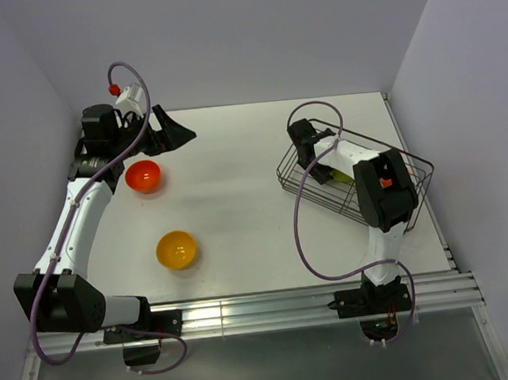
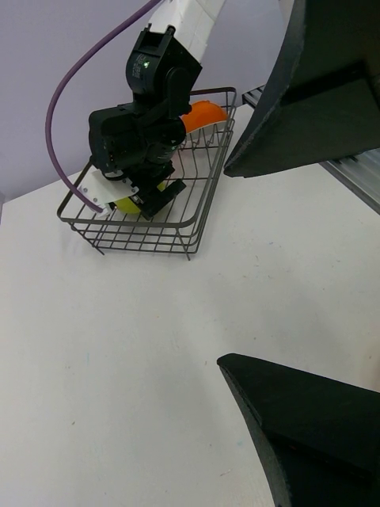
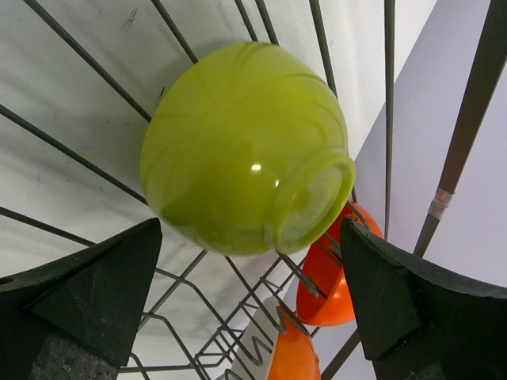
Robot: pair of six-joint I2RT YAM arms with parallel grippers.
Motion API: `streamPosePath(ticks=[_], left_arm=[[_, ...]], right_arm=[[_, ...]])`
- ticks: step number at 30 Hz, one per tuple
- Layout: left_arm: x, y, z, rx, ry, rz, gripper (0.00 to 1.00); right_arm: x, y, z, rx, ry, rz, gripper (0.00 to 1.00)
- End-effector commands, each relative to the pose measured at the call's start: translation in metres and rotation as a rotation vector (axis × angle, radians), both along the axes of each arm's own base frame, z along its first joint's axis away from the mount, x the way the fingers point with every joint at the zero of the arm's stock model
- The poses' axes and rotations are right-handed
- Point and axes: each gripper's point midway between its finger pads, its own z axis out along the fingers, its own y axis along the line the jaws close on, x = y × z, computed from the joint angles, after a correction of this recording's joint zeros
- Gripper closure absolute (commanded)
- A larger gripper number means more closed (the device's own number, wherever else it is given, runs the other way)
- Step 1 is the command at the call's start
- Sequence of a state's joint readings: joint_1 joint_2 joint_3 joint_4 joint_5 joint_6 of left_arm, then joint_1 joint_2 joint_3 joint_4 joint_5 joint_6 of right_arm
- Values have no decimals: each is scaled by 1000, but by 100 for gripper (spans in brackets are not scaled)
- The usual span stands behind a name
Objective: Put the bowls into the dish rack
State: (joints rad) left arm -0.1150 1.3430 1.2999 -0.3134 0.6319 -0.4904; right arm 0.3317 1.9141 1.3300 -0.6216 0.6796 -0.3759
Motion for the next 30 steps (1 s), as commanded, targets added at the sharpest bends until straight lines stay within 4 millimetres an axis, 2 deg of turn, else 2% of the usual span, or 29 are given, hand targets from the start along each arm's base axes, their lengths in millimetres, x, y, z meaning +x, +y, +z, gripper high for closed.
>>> streamPosePath(ticks=[1, 9, 14, 24, 30], left_arm=[[-6, 1, 21, -4, -73, -16, 0], [-7, 2, 23, -7, -79, -17, 1], [-5, 5, 25, -4, -82, -3, 1], [-1, 11, 26, -8, -80, 16, 1], [0, 12, 28, -10, -83, 18, 0]], right_arm=[[10, 5, 18, 14, -54, 3, 0], [10, 11, 19, 57, -51, 15, 0], [18, 11, 35, 65, -107, 16, 0], [20, -12, 39, 19, -119, -28, 0], [23, -13, 43, 25, -144, -31, 0]])
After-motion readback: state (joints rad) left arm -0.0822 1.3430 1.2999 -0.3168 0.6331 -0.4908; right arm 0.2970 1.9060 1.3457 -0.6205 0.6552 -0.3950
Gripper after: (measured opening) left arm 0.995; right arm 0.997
